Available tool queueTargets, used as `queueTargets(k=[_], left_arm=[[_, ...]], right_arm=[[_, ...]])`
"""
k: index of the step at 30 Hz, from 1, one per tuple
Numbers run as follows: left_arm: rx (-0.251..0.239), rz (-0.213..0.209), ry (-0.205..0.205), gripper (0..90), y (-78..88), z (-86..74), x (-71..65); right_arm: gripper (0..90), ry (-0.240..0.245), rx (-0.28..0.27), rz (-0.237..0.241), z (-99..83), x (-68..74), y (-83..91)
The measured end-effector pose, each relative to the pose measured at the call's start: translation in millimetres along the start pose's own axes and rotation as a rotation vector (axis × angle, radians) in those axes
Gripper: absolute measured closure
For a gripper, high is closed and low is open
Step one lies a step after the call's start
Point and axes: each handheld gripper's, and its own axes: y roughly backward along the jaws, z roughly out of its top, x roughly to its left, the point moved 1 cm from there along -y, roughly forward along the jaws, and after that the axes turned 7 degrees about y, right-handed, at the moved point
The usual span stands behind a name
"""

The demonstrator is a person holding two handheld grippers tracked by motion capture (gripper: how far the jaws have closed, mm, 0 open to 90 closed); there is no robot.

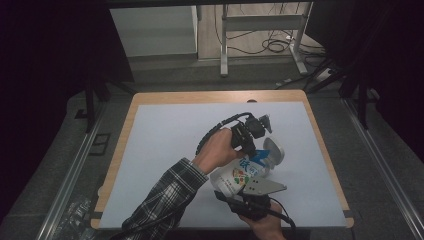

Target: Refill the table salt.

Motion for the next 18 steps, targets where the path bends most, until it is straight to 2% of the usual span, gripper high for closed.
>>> queueTargets(k=[18], left_arm=[[0.008, -0.001, 0.002, 89.6, -0.2, 0.9, -0.2]], right_arm=[[73.4, 0.002, -0.002, -0.001, 0.7, 0.2, 0.3]])
